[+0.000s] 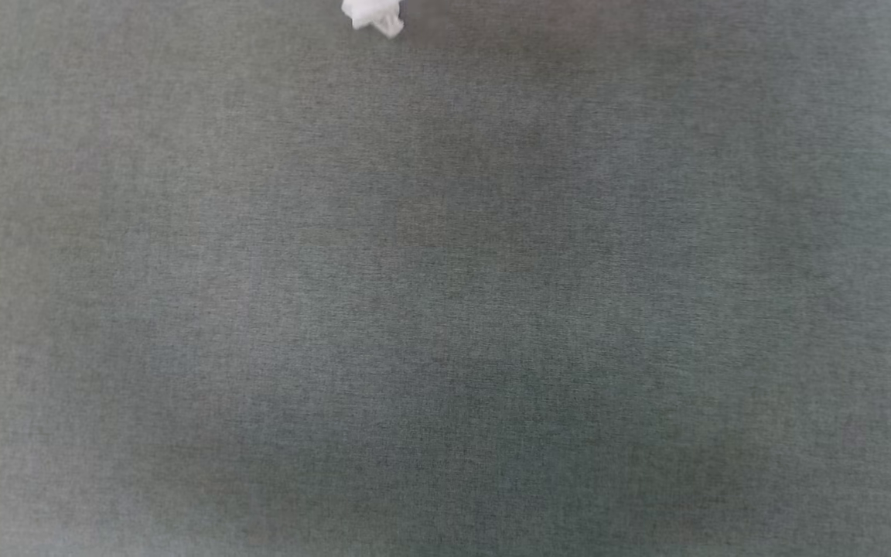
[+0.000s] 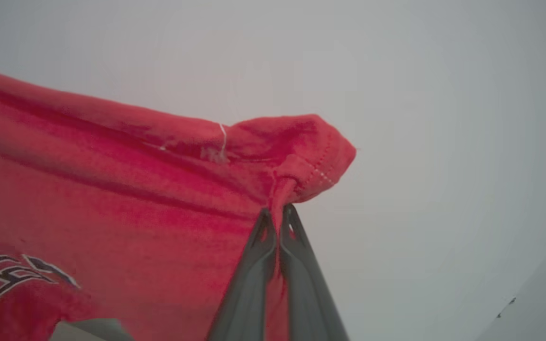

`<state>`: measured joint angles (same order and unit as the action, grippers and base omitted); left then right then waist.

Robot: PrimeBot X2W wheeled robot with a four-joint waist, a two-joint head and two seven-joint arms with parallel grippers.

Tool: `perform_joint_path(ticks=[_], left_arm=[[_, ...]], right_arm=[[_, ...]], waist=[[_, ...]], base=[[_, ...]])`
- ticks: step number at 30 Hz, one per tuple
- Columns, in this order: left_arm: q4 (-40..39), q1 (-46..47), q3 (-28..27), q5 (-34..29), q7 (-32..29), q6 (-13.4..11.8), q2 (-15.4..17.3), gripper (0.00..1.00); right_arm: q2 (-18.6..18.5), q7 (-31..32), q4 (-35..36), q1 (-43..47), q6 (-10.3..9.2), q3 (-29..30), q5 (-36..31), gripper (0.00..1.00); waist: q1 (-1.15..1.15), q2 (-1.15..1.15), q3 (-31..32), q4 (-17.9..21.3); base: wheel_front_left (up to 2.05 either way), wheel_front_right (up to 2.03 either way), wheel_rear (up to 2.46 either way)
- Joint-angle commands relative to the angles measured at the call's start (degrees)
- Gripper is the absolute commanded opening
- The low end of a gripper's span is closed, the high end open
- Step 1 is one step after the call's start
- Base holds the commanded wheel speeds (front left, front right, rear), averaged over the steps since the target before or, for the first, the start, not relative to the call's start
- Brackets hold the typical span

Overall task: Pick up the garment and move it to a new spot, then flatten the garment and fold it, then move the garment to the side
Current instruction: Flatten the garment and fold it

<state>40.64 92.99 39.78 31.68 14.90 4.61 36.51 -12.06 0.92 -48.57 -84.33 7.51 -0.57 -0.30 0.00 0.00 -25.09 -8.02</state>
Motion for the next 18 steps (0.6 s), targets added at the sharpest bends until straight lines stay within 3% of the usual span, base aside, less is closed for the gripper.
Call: perform_joint_path(ticks=[1,9,14,18], left_arm=[[-0.9,-2.6,-0.4,-0.6,0.3,0.7,0.3,0.00],[-2.7,-14.8,1.2,1.8,0.3,2.4,1.3,0.00],[-5.3,-23.6,4.6,7.4,-4.1,2.8,2.9,0.00],[-11.6,-31.0,7.6,14.6,-9.2,2.8,6.5,0.00]], right_arm=[[0.4,-0.6,-1.2,0.4,-0.03,0.1,-0.2,0.00],[1.3,3.1,-5.4,7.3,-0.03,-4.2,3.7,0.00],[0.8,6.5,-3.9,14.9,-0.03,-7.7,9.5,0.00],[0.2,10.8,0.0,21.9,-0.03,-9.9,14.3,0.00]], waist=[[0.00,0.00,-0.1,-0.2],[0.00,0.00,1.0,-0.7],[0.00,0.00,2.4,-0.7],[0.00,0.00,3.5,-0.5]], base=[[0.00,0.00,0.00],[0.00,0.00,0.00],[0.00,0.00,0.00],[0.00,0.00,0.00]])
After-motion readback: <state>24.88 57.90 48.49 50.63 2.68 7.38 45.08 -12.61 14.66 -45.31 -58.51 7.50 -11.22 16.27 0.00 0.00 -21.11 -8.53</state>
